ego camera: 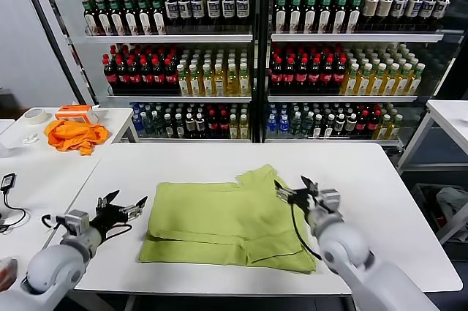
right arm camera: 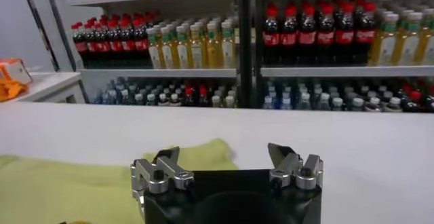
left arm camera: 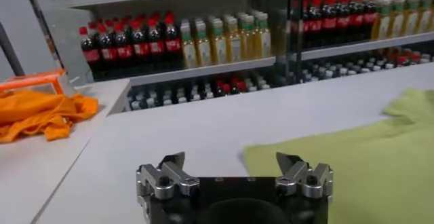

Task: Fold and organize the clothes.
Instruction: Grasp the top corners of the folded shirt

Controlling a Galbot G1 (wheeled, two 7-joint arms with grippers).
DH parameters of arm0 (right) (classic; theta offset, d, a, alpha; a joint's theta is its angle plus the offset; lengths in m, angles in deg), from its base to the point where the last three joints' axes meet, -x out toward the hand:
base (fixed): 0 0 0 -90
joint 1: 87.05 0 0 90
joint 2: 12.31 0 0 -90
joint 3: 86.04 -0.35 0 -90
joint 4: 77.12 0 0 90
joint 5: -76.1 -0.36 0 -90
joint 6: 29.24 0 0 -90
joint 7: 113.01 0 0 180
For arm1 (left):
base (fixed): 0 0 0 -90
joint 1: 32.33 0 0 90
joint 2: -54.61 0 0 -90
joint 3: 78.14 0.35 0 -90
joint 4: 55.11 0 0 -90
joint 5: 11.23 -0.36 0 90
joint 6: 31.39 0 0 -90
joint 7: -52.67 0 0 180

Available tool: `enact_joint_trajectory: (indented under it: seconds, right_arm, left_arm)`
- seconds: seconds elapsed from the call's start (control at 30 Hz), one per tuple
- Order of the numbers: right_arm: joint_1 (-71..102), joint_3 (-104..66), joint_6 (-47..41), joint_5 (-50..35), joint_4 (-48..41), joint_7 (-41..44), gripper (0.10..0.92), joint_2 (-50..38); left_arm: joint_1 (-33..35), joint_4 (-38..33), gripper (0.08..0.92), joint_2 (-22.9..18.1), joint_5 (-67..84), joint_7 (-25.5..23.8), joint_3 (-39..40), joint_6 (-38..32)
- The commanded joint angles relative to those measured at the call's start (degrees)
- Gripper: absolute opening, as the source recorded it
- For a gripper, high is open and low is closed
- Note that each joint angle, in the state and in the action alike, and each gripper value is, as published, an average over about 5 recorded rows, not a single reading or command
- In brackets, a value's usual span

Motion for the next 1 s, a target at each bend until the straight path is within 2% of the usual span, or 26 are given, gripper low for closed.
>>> enact_joint_trajectory:
  seconds: [0.03, 0.17, 0.33, 0.73, 1.0]
  right_arm:
    - [-16.1, 9.6, 1.1, 2.6, -17.9, -0.3, 0.823, 7.1]
    - [-17.6, 9.2, 1.6, 1.9, -22.5, 0.0, 0.823, 9.2]
    - [-17.3, 8.1, 2.1, 1.9, -27.1, 0.7, 0.823, 11.7]
    - [-13.4, 6.3, 5.1, 3.9, -31.4, 2.7, 0.823, 14.1]
    - [-12.5, 5.3, 5.9, 5.5, -32.5, 2.4, 0.823, 15.1]
  left_arm:
    - [-20.7, 12.5, 0.823, -1.3, 4.2, -1.3, 14.5, 1.1]
    - [-24.4, 15.8, 0.823, -2.4, 5.2, -2.3, 17.8, 1.1]
    - [-24.8, 18.5, 0.823, -3.1, 5.4, -4.7, 19.9, 0.5]
    - [-25.4, 23.0, 0.823, -5.9, 5.3, -5.5, 20.2, -0.4]
    - [-24.5, 23.4, 0.822, -6.6, 4.9, -6.6, 20.7, -0.4]
